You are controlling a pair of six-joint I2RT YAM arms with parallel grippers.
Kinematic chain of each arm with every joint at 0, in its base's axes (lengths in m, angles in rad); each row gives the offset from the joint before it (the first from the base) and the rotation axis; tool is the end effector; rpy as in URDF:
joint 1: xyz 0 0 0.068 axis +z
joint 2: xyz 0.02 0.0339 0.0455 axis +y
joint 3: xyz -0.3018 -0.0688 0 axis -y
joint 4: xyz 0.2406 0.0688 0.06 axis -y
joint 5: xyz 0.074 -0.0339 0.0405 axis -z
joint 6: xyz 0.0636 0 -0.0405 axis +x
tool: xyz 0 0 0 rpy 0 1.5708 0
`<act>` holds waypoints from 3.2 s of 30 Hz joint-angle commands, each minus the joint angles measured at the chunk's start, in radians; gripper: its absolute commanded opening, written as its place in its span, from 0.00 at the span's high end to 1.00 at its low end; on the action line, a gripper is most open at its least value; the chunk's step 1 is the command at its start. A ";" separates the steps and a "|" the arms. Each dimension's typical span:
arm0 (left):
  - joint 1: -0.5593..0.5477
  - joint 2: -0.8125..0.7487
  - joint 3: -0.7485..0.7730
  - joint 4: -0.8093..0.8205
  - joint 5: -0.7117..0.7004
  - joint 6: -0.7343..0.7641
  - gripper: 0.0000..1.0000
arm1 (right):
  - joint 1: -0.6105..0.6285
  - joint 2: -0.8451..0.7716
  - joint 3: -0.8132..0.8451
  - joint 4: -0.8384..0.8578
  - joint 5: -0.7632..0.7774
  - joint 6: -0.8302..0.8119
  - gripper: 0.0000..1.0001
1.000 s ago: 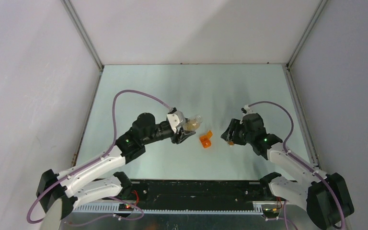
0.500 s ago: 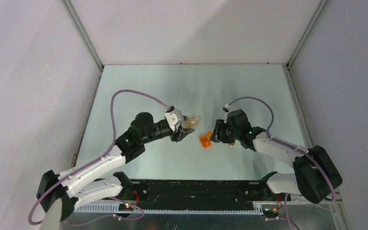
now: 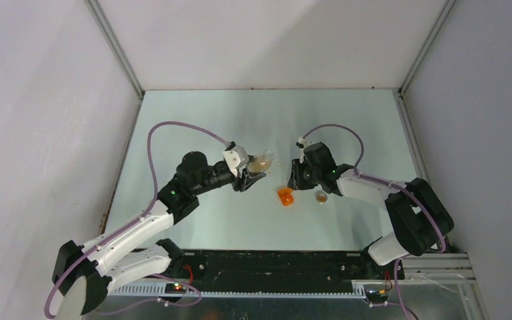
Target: Sort the pills into containers
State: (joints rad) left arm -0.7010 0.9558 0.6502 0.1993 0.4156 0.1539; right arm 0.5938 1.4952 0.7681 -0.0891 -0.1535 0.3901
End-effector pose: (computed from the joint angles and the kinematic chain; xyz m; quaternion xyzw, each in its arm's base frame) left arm 0.1552 -0.1646 0.3308 0.4272 0.6050 -0.3244 0.5884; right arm 0.2520 0.1818 0.1996 -0.1223 0.9193 0.2363 0.2901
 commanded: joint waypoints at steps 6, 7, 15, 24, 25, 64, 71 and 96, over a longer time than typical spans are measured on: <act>0.040 -0.004 -0.003 0.021 0.047 -0.010 1.00 | 0.007 0.051 0.092 -0.011 -0.033 -0.138 0.88; 0.044 -0.006 -0.004 0.019 0.047 -0.010 1.00 | 0.008 0.051 0.095 -0.015 -0.037 -0.162 0.89; 0.053 -0.008 -0.003 -0.002 0.047 -0.004 1.00 | 0.049 0.027 0.109 -0.049 -0.056 -0.305 1.00; 0.061 -0.013 0.000 -0.004 0.046 -0.005 1.00 | 0.081 0.041 0.135 -0.089 -0.100 -0.409 0.92; 0.062 -0.013 0.001 -0.006 0.046 -0.005 1.00 | 0.082 0.045 0.150 -0.106 -0.090 -0.402 0.79; 0.065 -0.090 -0.006 -0.086 0.053 -0.063 0.99 | -0.048 0.033 0.072 -0.465 0.383 0.146 0.36; 0.064 -0.082 0.002 -0.091 0.069 -0.062 0.99 | -0.052 0.056 0.073 -0.443 0.385 0.143 0.51; 0.058 -0.027 0.139 -0.336 0.150 0.159 0.97 | -0.060 -0.512 0.134 -0.038 -0.425 -0.014 0.62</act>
State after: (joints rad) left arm -0.6426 0.9295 0.7250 -0.0879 0.5121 0.2268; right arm 0.4992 0.9607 0.8505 -0.2554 -0.3733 0.3660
